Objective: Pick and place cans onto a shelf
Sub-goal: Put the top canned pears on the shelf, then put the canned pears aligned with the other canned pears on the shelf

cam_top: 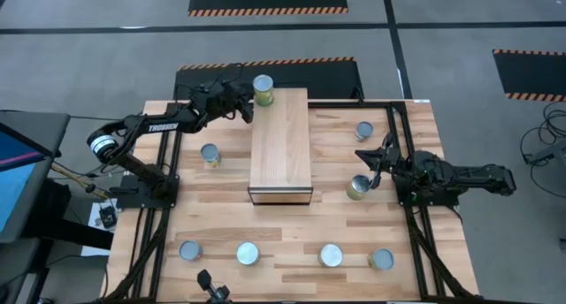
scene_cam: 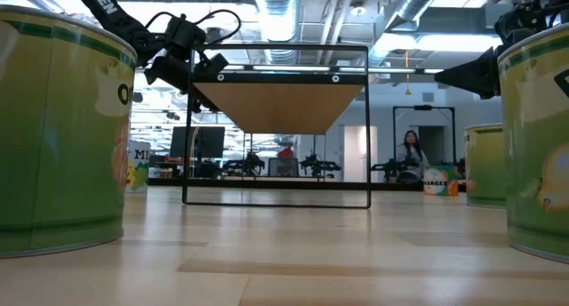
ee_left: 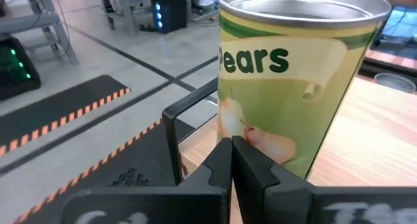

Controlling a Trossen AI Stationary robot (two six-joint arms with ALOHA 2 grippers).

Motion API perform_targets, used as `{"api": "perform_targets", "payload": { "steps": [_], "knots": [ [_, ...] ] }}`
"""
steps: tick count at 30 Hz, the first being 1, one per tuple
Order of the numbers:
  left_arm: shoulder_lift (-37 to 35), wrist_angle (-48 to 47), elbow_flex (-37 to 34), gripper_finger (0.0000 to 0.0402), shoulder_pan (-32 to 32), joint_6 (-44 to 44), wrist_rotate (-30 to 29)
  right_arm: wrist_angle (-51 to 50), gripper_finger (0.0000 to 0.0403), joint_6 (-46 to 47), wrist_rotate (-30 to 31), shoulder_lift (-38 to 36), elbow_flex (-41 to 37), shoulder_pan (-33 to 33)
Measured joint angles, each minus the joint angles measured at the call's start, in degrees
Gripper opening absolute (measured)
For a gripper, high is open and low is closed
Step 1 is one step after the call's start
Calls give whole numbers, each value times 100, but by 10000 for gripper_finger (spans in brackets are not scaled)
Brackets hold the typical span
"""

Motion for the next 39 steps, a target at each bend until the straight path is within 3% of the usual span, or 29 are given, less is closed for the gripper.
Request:
{"api": "perform_targets", "payload": {
  "steps": [17,24,35,39],
  "knots": [
    [-244,1168,-742,0,-165,86,56,-1,33,0,1,0,1,0],
    [-272,2315,-1254,0,-245,25,599,0,33,0,2,-2,0,-1],
    [-273,2749,-1314,0,-595,-98,1546,1,33,0,2,-1,1,-1],
    [-273,2556,-1380,0,-871,69,1604,0,33,0,0,0,-1,0]
  ]
}}
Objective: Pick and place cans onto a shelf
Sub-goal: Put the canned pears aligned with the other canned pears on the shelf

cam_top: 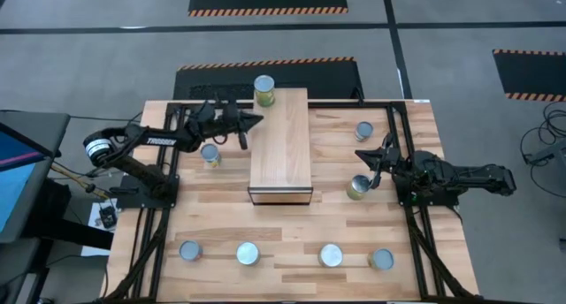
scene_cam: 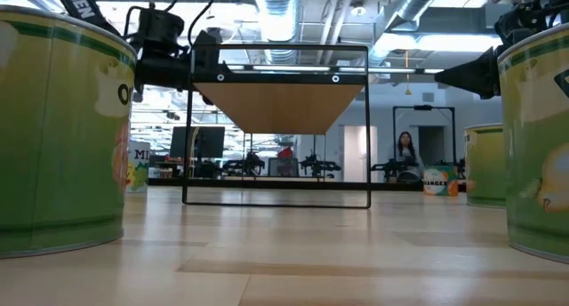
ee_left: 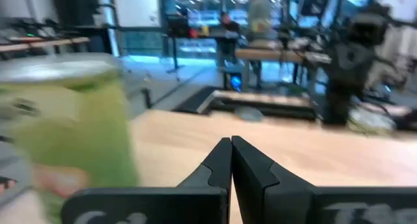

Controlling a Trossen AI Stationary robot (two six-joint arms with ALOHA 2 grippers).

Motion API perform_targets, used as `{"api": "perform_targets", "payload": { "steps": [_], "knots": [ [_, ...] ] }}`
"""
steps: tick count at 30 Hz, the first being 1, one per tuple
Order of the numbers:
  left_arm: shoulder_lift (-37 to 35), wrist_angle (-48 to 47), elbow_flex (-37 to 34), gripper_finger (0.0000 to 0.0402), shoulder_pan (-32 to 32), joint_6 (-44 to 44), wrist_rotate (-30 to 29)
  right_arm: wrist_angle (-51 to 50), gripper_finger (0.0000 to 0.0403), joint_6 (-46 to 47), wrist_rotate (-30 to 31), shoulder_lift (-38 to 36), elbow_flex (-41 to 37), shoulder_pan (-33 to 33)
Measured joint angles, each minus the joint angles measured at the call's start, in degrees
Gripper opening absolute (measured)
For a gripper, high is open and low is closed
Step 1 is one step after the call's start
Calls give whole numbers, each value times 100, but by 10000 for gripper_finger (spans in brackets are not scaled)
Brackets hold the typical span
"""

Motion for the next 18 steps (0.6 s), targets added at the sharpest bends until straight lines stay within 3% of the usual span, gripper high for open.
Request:
{"api": "perform_targets", "payload": {
  "steps": [4,11,18],
  "knots": [
    [0,505,-286,0,-155,129,-165,1,33,0,-1,0,0,-2],
    [0,1928,-888,0,-162,-85,420,47,33,4,-1,0,1,19],
    [2,2139,-963,0,-161,-253,648,739,33,807,-96,1,1,150]
  ]
}}
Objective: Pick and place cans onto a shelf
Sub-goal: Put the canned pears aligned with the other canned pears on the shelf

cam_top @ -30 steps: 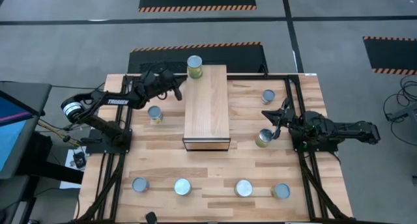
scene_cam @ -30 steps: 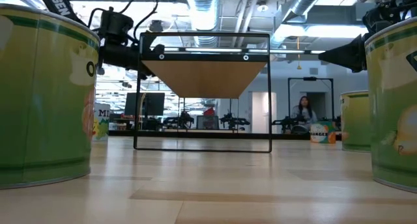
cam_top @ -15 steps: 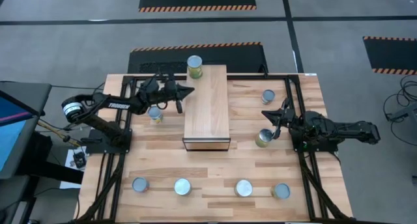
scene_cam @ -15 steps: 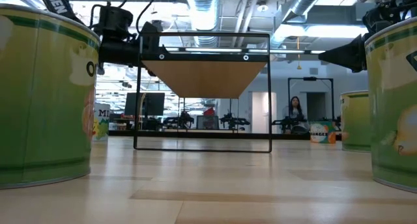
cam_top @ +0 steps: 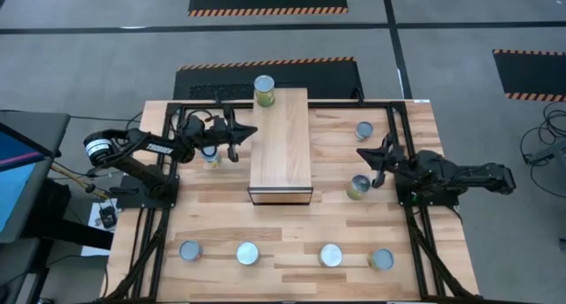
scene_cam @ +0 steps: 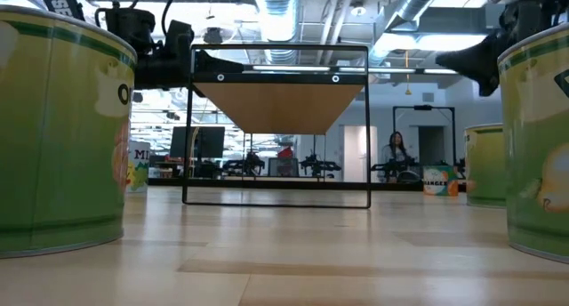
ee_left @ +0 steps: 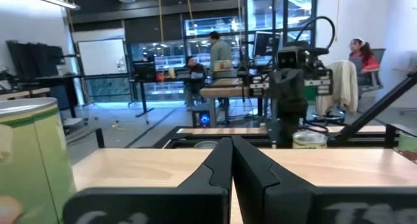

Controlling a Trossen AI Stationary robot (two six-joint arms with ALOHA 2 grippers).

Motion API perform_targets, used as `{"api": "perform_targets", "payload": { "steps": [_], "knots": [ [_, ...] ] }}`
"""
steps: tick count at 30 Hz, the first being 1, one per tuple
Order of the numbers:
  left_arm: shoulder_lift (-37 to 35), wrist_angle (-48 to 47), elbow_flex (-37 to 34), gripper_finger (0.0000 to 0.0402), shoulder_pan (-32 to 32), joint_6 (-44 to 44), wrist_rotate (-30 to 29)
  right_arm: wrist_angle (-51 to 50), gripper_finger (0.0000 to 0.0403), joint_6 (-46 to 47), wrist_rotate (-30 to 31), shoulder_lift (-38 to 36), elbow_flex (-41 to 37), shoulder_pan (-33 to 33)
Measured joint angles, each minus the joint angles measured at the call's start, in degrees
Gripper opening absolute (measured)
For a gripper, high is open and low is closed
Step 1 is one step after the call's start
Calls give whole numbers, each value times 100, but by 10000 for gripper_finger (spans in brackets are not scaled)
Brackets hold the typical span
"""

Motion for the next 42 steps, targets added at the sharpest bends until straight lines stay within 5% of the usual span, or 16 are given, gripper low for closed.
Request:
{"api": "perform_targets", "payload": {
  "steps": [5,9,17,27,35,42],
  "knots": [
    [0,-10,0,0,0,16,-3,151,26,513,-800,182,107,187],
    [0,6,0,0,1,162,-22,115,11,600,-516,878,288,615],
    [0,-199,2,0,2,286,-40,-446,18,1470,277,3059,1478,1882],
    [0,-264,2,0,-7,331,-104,-1810,30,4046,351,5872,3330,3359],
    [1,-281,2,0,-7,342,-104,-3609,96,5889,-239,7417,5075,3885],
    [1,-277,2,0,-7,420,-104,-4719,127,6053,-1203,8387,6163,3780]
  ]
}}
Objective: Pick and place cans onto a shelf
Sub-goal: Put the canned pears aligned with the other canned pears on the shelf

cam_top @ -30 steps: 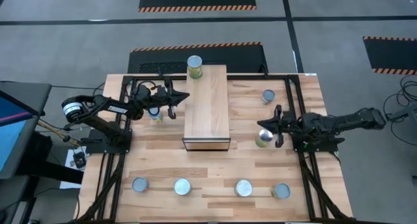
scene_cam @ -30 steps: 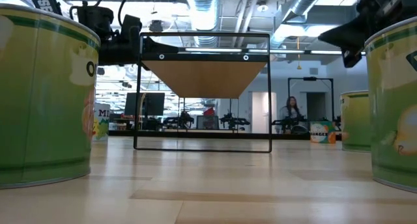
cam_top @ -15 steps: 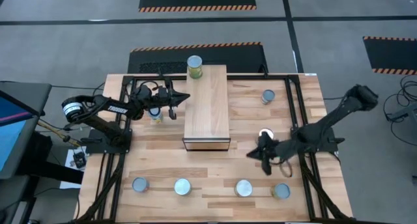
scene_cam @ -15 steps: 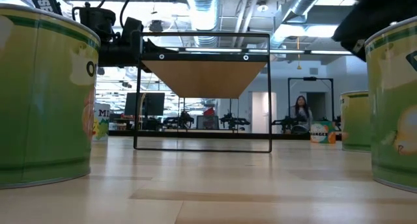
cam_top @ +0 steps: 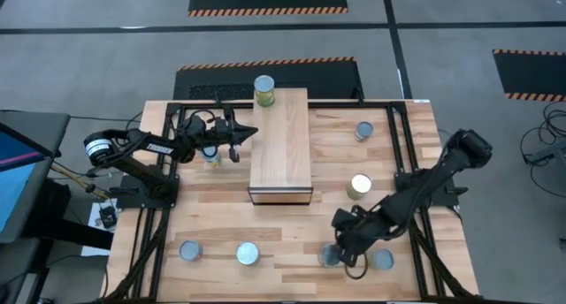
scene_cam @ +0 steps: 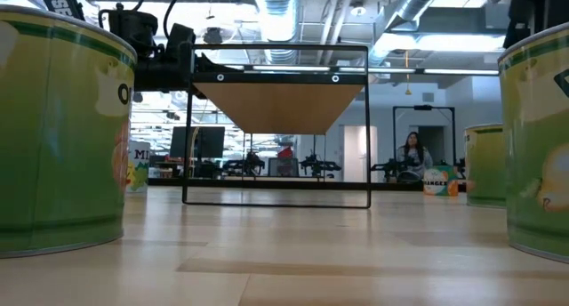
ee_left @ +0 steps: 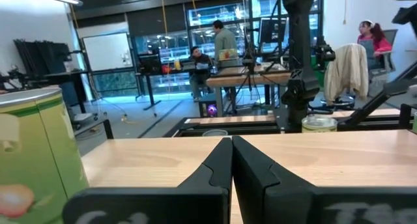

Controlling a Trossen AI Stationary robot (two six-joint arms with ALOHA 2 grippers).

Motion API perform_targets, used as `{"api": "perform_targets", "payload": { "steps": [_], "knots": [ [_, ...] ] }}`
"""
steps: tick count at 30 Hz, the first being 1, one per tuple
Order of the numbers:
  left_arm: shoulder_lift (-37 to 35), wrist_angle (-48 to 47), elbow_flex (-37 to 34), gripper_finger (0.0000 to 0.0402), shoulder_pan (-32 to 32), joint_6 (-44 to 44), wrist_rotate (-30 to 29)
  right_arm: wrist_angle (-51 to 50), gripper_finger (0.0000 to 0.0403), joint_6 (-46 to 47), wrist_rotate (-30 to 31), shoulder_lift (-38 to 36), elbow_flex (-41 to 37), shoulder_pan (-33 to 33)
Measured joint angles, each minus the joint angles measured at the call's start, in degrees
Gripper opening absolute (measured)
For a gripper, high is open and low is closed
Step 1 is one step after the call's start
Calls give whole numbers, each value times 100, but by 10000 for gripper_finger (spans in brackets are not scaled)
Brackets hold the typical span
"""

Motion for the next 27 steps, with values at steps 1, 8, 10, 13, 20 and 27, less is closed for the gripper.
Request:
{"api": "perform_targets", "payload": {
  "steps": [1,8,10,13,20,27],
  "knots": [
    [-1,0,2,0,0,9,0,-27,129,-41,-63,79,86,-15],
    [1,66,4,0,0,25,0,-372,129,-53,-429,501,339,-165],
    [-1,66,4,0,0,25,0,-443,124,-92,-521,567,352,-216],
    [1,63,6,0,0,18,0,-447,110,-157,-583,620,356,-264],
    [-1,59,6,0,0,-21,0,-444,34,-388,-758,619,356,-392],
    [1,57,6,0,0,-59,2,-432,21,-583,-837,559,344,-641]
  ]
}}
